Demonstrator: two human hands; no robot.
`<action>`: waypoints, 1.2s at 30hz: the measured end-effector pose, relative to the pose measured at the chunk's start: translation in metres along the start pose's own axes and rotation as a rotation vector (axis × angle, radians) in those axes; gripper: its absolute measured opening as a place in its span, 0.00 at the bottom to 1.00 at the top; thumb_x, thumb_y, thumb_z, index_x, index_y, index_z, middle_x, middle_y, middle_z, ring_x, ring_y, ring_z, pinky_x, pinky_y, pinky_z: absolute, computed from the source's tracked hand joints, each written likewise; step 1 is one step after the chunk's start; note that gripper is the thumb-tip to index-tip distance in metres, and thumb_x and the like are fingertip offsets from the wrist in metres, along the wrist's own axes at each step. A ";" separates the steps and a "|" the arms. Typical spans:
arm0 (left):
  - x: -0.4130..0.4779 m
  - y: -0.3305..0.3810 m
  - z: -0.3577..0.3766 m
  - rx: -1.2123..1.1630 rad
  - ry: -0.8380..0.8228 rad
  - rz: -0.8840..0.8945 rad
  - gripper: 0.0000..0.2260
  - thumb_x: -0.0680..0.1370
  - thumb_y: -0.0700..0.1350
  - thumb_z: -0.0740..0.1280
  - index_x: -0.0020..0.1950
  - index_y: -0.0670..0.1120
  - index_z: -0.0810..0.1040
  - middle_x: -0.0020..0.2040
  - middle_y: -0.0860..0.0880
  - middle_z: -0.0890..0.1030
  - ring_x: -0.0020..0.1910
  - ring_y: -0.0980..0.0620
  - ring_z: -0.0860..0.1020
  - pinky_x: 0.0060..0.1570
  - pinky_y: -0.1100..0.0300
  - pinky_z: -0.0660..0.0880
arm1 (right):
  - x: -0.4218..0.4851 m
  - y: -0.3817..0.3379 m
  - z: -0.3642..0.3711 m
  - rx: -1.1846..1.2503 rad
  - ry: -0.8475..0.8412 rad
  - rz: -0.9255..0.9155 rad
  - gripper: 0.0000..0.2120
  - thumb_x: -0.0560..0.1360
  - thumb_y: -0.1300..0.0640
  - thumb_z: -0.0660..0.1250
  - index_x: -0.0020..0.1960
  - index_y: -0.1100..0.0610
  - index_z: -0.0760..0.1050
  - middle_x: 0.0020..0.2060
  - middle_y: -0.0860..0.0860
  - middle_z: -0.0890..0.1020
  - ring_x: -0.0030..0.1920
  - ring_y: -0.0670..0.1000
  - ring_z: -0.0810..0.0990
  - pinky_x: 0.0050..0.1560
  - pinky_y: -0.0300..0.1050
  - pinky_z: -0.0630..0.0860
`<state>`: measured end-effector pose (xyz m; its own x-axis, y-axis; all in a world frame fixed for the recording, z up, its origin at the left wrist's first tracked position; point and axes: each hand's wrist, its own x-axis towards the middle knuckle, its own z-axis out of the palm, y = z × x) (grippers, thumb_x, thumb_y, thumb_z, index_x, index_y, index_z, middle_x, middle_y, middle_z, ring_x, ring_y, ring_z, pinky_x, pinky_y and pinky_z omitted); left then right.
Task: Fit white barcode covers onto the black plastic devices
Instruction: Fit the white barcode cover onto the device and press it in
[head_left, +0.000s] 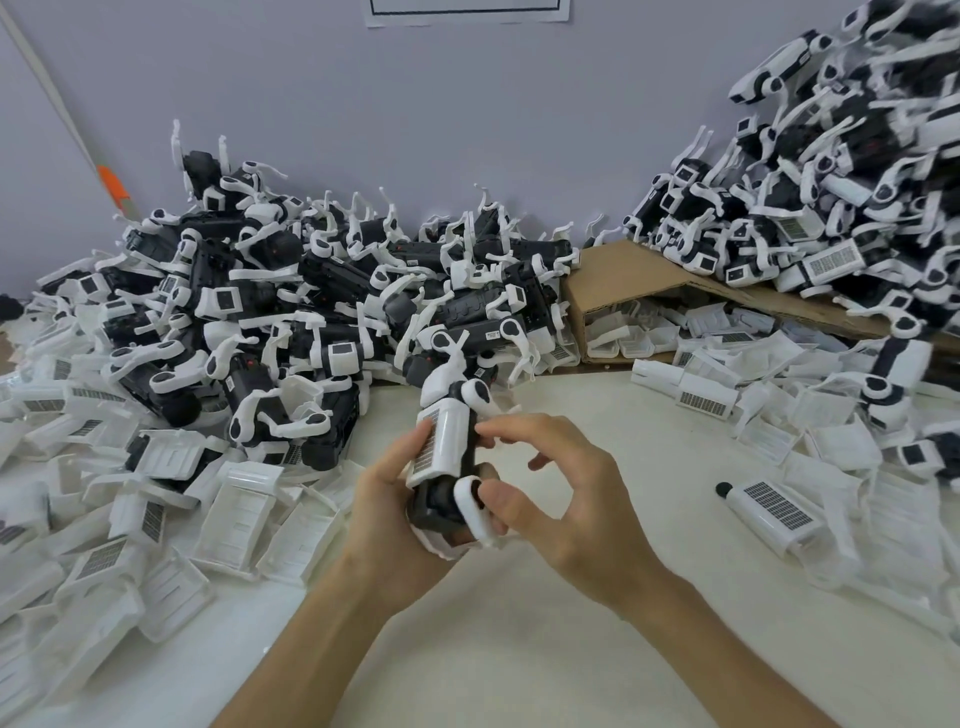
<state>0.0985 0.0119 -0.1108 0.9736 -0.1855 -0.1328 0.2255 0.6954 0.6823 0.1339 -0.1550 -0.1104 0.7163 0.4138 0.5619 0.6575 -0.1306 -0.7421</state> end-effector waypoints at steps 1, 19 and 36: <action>0.000 0.000 -0.001 -0.042 -0.007 -0.014 0.20 0.74 0.59 0.66 0.43 0.43 0.85 0.35 0.43 0.79 0.29 0.46 0.79 0.32 0.56 0.78 | -0.001 -0.001 0.001 -0.001 -0.011 -0.019 0.18 0.74 0.44 0.69 0.61 0.49 0.79 0.56 0.40 0.81 0.62 0.48 0.76 0.53 0.34 0.71; 0.019 -0.018 -0.015 1.645 0.235 0.836 0.26 0.73 0.39 0.74 0.62 0.63 0.72 0.57 0.76 0.73 0.52 0.62 0.78 0.46 0.71 0.72 | 0.005 0.013 -0.004 -0.097 -0.014 0.252 0.24 0.67 0.32 0.68 0.61 0.39 0.73 0.53 0.34 0.80 0.57 0.37 0.76 0.48 0.26 0.67; 0.014 -0.011 -0.004 1.522 0.296 1.050 0.21 0.64 0.59 0.72 0.55 0.59 0.77 0.54 0.68 0.80 0.56 0.75 0.71 0.63 0.70 0.58 | 0.007 0.004 -0.046 -0.060 -0.109 0.290 0.14 0.70 0.42 0.72 0.54 0.39 0.75 0.48 0.39 0.80 0.46 0.43 0.79 0.42 0.38 0.76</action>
<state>0.1094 0.0047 -0.1233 0.6880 0.0784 0.7214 -0.4493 -0.7346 0.5084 0.1523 -0.1941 -0.0924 0.8488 0.4451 0.2855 0.4447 -0.3088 -0.8407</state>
